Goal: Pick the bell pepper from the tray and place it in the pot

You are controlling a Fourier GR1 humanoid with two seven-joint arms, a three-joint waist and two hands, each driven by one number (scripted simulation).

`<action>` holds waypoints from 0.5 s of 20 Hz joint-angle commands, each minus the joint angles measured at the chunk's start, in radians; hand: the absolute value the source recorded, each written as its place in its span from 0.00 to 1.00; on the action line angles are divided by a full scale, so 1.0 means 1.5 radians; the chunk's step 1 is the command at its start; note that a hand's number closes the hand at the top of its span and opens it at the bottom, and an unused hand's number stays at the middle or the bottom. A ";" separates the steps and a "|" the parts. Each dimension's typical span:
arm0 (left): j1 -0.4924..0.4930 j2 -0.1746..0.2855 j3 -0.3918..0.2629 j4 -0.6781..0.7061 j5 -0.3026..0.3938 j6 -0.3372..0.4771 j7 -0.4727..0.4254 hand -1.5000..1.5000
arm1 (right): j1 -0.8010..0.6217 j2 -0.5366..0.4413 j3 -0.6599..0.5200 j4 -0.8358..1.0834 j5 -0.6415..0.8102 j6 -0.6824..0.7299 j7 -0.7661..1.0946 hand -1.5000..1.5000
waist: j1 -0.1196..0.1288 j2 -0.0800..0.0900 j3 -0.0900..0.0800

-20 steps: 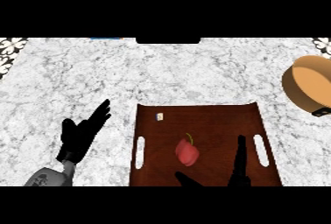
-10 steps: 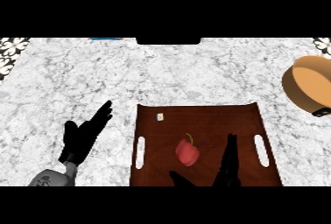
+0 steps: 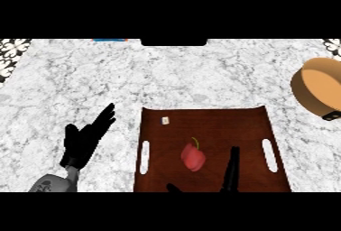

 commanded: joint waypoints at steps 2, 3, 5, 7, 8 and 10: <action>-0.008 -0.015 -0.009 0.012 -0.018 -0.002 0.015 0.50 | -0.048 -0.003 0.031 0.033 -0.105 -0.139 -0.043 0.00 | 0.002 0.002 0.000; -0.025 -0.026 0.006 0.052 -0.013 -0.008 -0.013 0.50 | -0.059 0.004 0.016 0.033 -0.099 -0.156 -0.045 0.00 | -0.001 0.003 -0.001; 0.010 -0.014 0.003 -0.017 -0.011 -0.005 0.009 0.50 | -0.068 -0.033 0.031 0.048 -0.171 -0.206 -0.081 0.00 | 0.006 0.001 0.000; -0.021 -0.023 0.010 0.032 -0.020 -0.006 0.006 0.50 | -0.084 -0.020 0.036 0.056 -0.202 -0.220 -0.098 0.00 | 0.001 0.003 0.000; -0.005 -0.014 0.010 0.017 -0.017 -0.015 0.012 0.50 | -0.110 -0.022 0.027 0.087 -0.237 -0.238 -0.105 0.00 | 0.005 0.003 0.000; -0.024 -0.007 0.021 0.003 -0.014 -0.017 0.031 0.50 | -0.145 -0.054 0.039 0.120 -0.306 -0.281 -0.141 0.00 | 0.008 0.003 0.001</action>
